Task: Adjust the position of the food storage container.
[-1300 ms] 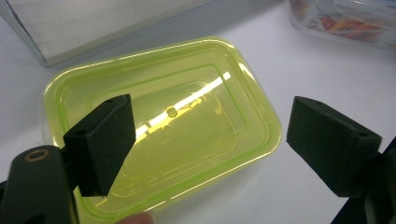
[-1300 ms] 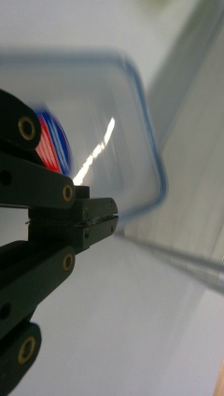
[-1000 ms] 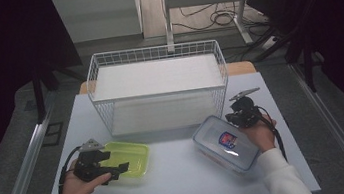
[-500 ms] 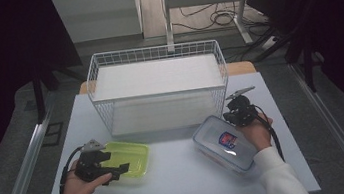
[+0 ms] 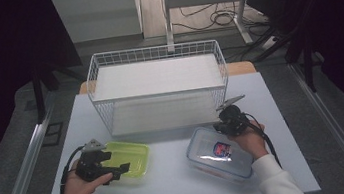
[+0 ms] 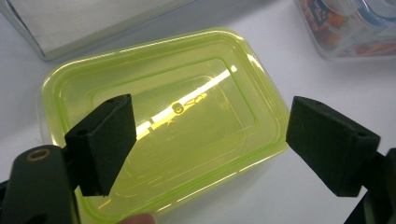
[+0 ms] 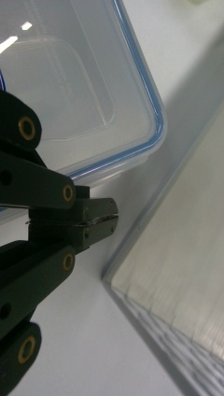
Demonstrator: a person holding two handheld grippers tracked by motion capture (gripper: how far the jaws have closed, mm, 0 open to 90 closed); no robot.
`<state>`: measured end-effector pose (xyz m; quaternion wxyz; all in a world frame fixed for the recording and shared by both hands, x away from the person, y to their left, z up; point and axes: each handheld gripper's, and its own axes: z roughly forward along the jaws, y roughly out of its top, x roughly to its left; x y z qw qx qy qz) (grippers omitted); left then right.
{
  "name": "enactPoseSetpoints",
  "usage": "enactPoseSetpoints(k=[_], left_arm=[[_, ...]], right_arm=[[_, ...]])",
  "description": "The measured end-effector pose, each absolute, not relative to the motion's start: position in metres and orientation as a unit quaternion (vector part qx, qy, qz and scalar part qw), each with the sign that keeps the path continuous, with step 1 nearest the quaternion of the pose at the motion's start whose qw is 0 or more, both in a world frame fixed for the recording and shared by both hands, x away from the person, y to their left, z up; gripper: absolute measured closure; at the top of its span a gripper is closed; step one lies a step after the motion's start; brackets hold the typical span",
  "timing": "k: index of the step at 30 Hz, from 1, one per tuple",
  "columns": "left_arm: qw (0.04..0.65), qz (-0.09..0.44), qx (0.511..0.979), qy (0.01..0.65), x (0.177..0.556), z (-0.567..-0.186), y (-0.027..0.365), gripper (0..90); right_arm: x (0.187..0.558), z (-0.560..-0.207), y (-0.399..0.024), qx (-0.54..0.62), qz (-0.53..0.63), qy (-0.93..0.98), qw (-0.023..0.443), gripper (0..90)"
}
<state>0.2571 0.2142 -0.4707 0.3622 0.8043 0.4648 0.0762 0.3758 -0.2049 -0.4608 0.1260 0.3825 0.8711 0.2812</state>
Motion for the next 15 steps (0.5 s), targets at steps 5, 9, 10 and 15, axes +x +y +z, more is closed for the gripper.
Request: enactPoseSetpoints(k=[5, 9, 10, 15], left_arm=[[0.361, 0.076, 0.807, 0.462, 0.257, -0.471, 0.211, 15.8], [0.364, 0.075, 0.806, 0.46, 0.256, -0.47, 0.211, 15.8], [0.364, 0.075, 0.806, 0.46, 0.256, -0.47, 0.211, 15.8], [0.363, 0.073, 0.807, 0.461, 0.256, -0.471, 0.211, 15.8]], right_arm=[[0.372, -0.461, -0.198, 0.376, 0.283, 0.874, 0.12, 89.1], [0.369, -0.462, -0.19, 0.365, 0.285, 0.879, 0.111, 89.1], [0.368, -0.462, -0.188, 0.36, 0.287, 0.881, 0.109, 89.1], [0.357, -0.462, -0.178, 0.336, 0.29, 0.889, 0.114, 89.1]])
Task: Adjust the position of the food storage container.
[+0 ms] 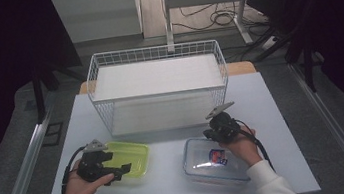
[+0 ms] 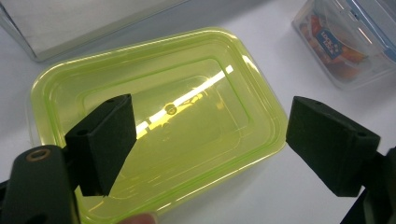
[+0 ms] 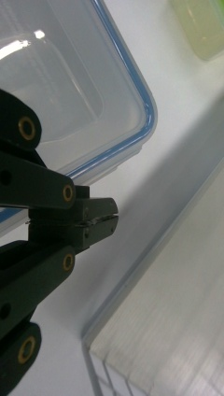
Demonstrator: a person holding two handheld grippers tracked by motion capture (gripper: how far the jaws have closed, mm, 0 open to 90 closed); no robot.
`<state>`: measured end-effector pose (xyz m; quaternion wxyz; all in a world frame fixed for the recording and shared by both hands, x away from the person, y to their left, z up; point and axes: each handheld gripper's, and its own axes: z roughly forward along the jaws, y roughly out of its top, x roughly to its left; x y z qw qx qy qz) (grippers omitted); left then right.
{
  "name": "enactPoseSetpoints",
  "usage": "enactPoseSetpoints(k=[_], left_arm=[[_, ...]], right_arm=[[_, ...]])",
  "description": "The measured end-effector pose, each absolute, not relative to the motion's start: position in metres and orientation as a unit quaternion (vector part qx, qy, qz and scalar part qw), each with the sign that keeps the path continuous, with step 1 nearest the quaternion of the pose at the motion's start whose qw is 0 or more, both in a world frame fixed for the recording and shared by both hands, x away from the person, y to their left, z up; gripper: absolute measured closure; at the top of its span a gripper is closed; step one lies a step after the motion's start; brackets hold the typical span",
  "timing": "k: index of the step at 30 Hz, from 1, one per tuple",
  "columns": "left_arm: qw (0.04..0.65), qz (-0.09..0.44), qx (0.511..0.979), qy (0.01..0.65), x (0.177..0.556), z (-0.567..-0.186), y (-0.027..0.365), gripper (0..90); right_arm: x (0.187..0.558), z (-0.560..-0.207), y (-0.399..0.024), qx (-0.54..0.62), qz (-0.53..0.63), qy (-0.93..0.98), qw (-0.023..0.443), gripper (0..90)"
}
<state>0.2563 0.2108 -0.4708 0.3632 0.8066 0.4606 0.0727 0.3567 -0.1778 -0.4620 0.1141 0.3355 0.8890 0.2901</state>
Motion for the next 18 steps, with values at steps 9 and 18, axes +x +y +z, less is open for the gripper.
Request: enactPoseSetpoints(k=[9, 18], left_arm=[[0.365, 0.075, 0.805, 0.461, 0.256, -0.47, 0.211, 15.8], [0.364, 0.073, 0.808, 0.457, 0.256, -0.47, 0.205, 15.8]], right_arm=[[0.313, -0.432, -0.226, 0.338, 0.341, 0.872, 0.097, 89.1], [0.234, -0.44, -0.255, 0.307, 0.347, 0.885, 0.04, 89.1]])
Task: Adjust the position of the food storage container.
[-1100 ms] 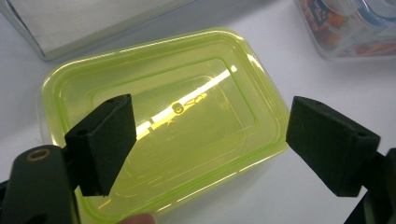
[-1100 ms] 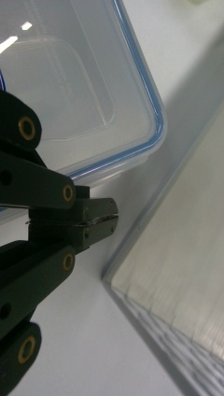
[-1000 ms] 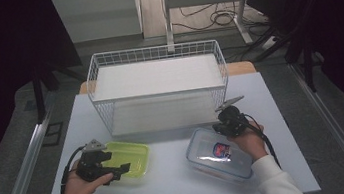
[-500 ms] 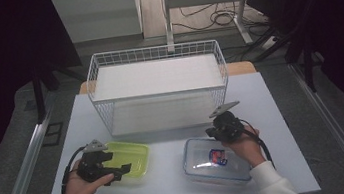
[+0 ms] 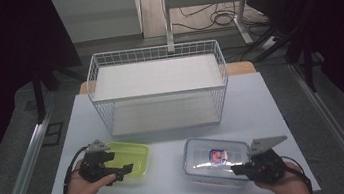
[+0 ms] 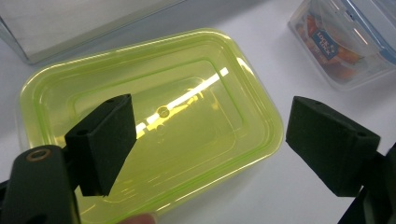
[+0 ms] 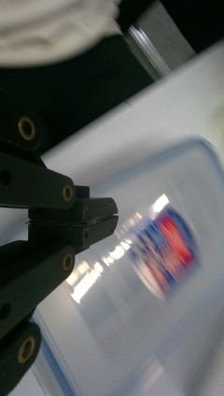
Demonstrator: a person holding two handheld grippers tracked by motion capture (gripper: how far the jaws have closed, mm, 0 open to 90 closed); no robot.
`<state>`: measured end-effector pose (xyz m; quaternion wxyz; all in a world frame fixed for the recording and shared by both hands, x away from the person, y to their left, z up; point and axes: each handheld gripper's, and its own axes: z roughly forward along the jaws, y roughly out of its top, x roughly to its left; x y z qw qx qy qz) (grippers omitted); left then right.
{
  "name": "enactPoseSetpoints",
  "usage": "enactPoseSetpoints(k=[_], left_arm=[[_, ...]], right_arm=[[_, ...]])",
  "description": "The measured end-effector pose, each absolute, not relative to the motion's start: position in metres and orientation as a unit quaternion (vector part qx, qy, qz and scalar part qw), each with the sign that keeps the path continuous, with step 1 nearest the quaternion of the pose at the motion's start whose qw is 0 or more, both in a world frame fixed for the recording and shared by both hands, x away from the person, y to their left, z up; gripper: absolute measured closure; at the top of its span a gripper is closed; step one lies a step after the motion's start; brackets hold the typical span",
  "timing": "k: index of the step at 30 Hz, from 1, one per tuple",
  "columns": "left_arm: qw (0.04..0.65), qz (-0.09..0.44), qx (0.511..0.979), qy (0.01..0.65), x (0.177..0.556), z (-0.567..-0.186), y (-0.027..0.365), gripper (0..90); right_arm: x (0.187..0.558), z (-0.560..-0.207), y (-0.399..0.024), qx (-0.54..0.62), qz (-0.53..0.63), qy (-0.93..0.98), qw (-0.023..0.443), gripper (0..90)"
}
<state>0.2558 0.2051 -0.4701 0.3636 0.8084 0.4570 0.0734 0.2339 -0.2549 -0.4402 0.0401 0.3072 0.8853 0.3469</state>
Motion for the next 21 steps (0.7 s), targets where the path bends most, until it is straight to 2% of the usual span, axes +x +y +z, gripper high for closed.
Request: enactPoseSetpoints(k=[3, 6, 9, 10, 16, 21], left_arm=[[0.363, 0.073, 0.809, 0.457, 0.256, -0.47, 0.204, 15.8], [0.363, 0.072, 0.809, 0.457, 0.256, -0.47, 0.204, 15.8], [0.364, 0.072, 0.809, 0.456, 0.255, -0.47, 0.203, 15.8], [0.364, 0.072, 0.809, 0.456, 0.255, -0.47, 0.203, 15.8], [0.374, 0.064, 0.801, 0.463, 0.255, -0.47, 0.202, 15.5], [0.388, 0.061, 0.791, 0.468, 0.254, -0.467, 0.201, 15.1]], right_arm=[[0.217, -0.451, -0.255, 0.287, 0.331, 0.899, 0.014, 89.1], [0.213, -0.463, -0.255, 0.285, 0.305, 0.909, 0.01, 89.1], [0.216, -0.473, -0.254, 0.286, 0.298, 0.911, 0.011, 89.1], [0.218, -0.474, -0.253, 0.287, 0.29, 0.912, 0.027, 89.1], [0.228, -0.476, -0.254, 0.3, 0.288, 0.908, 0.044, 89.1], [0.231, -0.48, -0.253, 0.302, 0.293, 0.906, 0.044, 89.1]])
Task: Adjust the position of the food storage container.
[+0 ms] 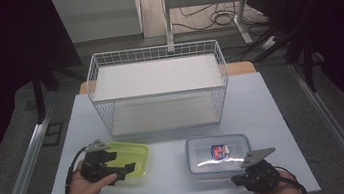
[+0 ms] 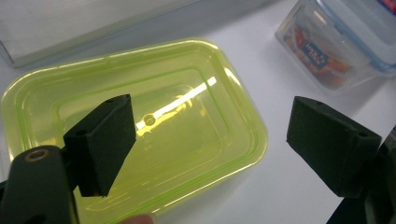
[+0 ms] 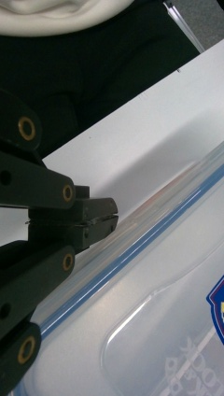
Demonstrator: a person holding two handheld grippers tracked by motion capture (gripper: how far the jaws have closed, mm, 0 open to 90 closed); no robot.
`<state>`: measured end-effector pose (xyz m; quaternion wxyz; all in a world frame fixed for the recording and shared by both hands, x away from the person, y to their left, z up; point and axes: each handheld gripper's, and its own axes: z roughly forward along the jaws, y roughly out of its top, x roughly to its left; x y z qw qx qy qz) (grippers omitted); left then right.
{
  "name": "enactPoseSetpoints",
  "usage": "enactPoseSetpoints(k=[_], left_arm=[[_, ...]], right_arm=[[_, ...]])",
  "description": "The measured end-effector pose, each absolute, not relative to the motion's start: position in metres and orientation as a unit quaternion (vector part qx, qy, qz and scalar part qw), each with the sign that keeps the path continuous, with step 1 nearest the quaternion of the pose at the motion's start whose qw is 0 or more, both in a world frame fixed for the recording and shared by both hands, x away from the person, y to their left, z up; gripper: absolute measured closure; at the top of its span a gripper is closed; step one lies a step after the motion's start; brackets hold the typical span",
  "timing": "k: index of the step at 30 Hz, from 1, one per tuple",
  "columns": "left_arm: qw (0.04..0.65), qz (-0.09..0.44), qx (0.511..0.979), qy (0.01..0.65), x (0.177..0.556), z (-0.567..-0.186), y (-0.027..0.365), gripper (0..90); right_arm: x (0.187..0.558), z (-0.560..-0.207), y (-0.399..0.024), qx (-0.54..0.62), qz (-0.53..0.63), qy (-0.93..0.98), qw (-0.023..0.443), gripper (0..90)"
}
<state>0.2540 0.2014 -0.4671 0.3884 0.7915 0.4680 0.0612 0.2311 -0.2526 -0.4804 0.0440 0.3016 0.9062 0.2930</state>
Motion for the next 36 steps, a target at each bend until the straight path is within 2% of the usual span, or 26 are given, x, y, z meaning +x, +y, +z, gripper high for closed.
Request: enactPoseSetpoints(k=[10, 14, 15, 16, 20, 22, 28, 31, 36], left_arm=[[0.397, 0.061, 0.789, 0.465, 0.252, -0.465, 0.194, 14.9], [0.397, 0.062, 0.789, 0.465, 0.252, -0.465, 0.194, 14.9], [0.397, 0.062, 0.789, 0.465, 0.252, -0.465, 0.194, 14.9], [0.398, 0.062, 0.788, 0.466, 0.252, -0.465, 0.194, 14.9], [0.4, 0.062, 0.787, 0.465, 0.252, -0.465, 0.193, 14.9], [0.401, 0.062, 0.787, 0.465, 0.252, -0.465, 0.192, 14.8], [0.411, 0.05, 0.785, 0.462, 0.252, -0.465, 0.192, 14.7], [0.411, 0.052, 0.783, 0.464, 0.252, -0.464, 0.192, 14.7], [0.41, 0.052, 0.783, 0.465, 0.253, -0.465, 0.191, 14.7]], right_arm=[[0.23, -0.482, -0.257, 0.316, 0.305, 0.897, 0.052, 89.1], [0.223, -0.472, -0.26, 0.311, 0.324, 0.892, 0.05, 89.1], [0.22, -0.457, -0.265, 0.314, 0.338, 0.884, 0.07, 89.1], [0.22, -0.457, -0.265, 0.314, 0.338, 0.884, 0.07, 89.1], [0.234, -0.432, -0.286, 0.372, 0.343, 0.853, 0.13, 89.1], [0.249, -0.433, -0.297, 0.412, 0.331, 0.835, 0.153, 89.1], [0.284, -0.459, -0.31, 0.473, 0.307, 0.812, 0.149, 89.1], [0.289, -0.468, -0.305, 0.476, 0.288, 0.817, 0.153, 89.1], [0.288, -0.465, -0.303, 0.477, 0.291, 0.815, 0.152, 89.1]])
